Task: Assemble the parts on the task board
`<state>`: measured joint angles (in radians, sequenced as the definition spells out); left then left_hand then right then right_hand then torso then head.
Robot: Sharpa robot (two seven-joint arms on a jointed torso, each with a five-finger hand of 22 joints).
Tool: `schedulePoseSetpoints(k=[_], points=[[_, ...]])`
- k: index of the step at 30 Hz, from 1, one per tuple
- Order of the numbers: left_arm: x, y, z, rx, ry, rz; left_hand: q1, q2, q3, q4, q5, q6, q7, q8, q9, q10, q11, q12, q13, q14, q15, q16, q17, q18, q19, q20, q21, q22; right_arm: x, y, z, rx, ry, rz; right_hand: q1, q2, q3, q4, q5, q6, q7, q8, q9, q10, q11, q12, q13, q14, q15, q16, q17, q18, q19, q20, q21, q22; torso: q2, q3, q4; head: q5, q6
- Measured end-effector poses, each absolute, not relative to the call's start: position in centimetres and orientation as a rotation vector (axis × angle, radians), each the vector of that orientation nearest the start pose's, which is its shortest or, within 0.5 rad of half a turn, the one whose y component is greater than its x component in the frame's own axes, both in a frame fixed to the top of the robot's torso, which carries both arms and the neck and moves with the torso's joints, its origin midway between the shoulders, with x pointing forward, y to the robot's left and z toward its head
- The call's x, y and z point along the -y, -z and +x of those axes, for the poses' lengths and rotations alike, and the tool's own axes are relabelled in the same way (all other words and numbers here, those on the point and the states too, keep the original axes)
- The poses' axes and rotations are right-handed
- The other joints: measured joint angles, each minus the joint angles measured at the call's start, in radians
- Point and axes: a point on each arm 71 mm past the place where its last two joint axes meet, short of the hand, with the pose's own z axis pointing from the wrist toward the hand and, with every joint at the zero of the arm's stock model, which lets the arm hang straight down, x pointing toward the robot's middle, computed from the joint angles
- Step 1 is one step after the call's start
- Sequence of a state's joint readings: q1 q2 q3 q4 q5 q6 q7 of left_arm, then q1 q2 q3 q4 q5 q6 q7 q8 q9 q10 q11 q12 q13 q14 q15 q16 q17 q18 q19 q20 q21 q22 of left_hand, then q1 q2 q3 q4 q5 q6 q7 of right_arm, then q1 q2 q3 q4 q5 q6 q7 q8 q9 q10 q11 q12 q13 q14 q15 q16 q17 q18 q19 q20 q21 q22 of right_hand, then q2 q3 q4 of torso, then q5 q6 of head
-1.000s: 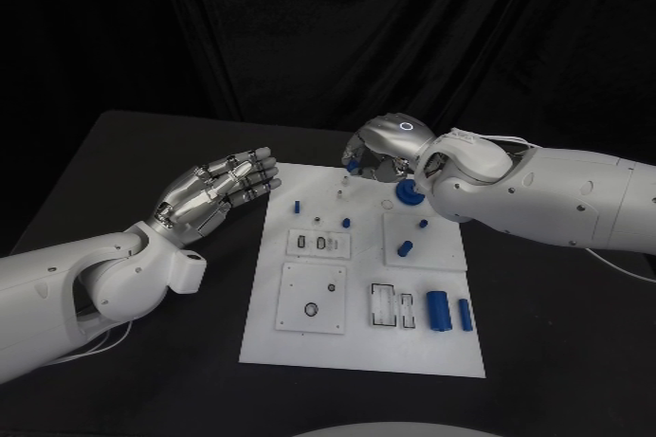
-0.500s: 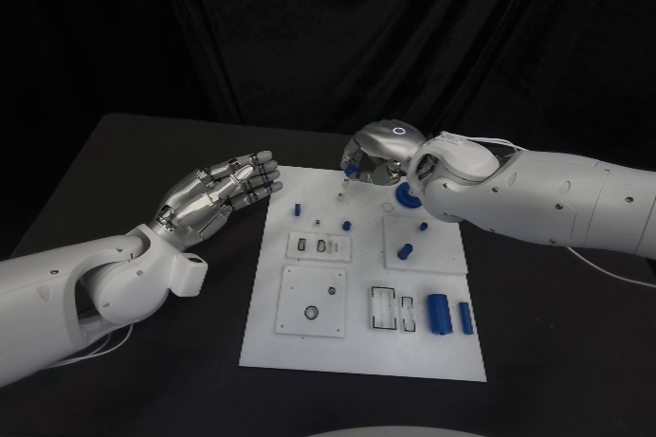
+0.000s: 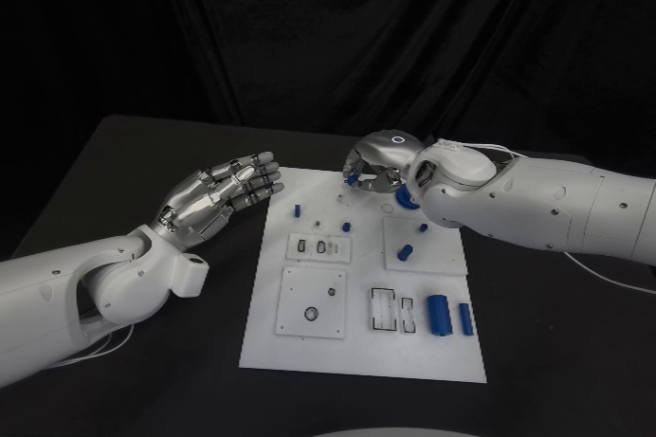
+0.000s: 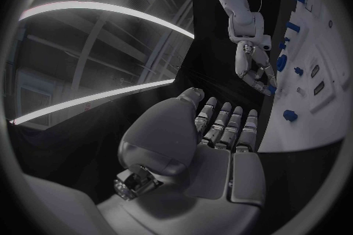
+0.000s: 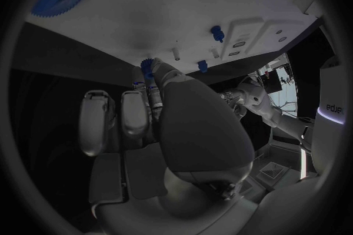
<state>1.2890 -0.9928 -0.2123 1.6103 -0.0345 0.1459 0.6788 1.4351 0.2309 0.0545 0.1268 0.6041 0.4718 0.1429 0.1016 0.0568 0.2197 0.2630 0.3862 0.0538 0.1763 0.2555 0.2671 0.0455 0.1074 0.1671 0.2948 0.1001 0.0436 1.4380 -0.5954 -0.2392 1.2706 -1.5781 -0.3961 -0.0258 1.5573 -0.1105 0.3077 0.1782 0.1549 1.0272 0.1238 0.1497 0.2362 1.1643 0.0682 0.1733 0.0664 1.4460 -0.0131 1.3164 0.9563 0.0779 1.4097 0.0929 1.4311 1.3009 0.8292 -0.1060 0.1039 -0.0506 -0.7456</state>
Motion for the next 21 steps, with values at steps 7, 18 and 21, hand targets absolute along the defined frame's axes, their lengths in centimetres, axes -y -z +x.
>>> schedulePoseSetpoints(k=[7,18,21], points=[[-23.82,16.98,44.90,-1.420,2.022,-0.854,0.000,0.000,0.000,0.000,0.000,0.000,0.000,0.000,0.000,0.000,0.000,0.000,0.000,0.001,0.004,0.000,0.000,0.000,0.000,0.000,0.000,0.000,14.09,13.69,54.08,-1.457,-0.539,-0.493,0.000,0.000,0.000,0.000,0.000,0.000,0.000,0.000,0.000,0.000,0.000,0.000,0.001,0.000,0.000,0.000,0.001,0.000,0.000,0.000,0.000,0.000,0.000,0.0001,0.0002,0.000,-0.003],[-23.82,16.99,44.94,-1.420,2.024,-0.854,0.000,0.000,0.007,-0.001,0.000,0.000,0.000,0.000,0.000,0.000,0.000,0.000,0.000,0.001,0.004,0.000,0.000,0.000,0.000,0.000,0.000,0.000,13.92,13.70,54.22,-1.454,-0.539,-0.493,0.000,0.000,0.000,0.000,-0.001,0.000,0.000,0.000,0.000,0.000,0.000,0.000,0.001,0.000,0.000,0.000,0.002,0.000,0.000,0.000,0.000,0.000,0.000,0.0003,0.0002,-0.001,-0.005],[-23.83,16.99,44.96,-1.420,2.023,-0.854,0.000,0.000,0.007,-0.001,0.000,0.000,0.000,0.000,0.000,0.000,0.000,0.000,0.000,0.001,0.004,0.004,0.000,0.000,0.000,0.000,0.000,0.000,13.87,13.68,54.30,-1.452,-0.539,-0.493,0.000,0.000,0.000,0.000,-0.001,0.000,0.000,0.000,0.000,0.000,0.000,-0.002,0.002,0.000,0.000,0.000,0.002,0.000,0.000,0.000,0.000,0.000,0.000,0.0002,0.0002,-0.001,-0.005]])
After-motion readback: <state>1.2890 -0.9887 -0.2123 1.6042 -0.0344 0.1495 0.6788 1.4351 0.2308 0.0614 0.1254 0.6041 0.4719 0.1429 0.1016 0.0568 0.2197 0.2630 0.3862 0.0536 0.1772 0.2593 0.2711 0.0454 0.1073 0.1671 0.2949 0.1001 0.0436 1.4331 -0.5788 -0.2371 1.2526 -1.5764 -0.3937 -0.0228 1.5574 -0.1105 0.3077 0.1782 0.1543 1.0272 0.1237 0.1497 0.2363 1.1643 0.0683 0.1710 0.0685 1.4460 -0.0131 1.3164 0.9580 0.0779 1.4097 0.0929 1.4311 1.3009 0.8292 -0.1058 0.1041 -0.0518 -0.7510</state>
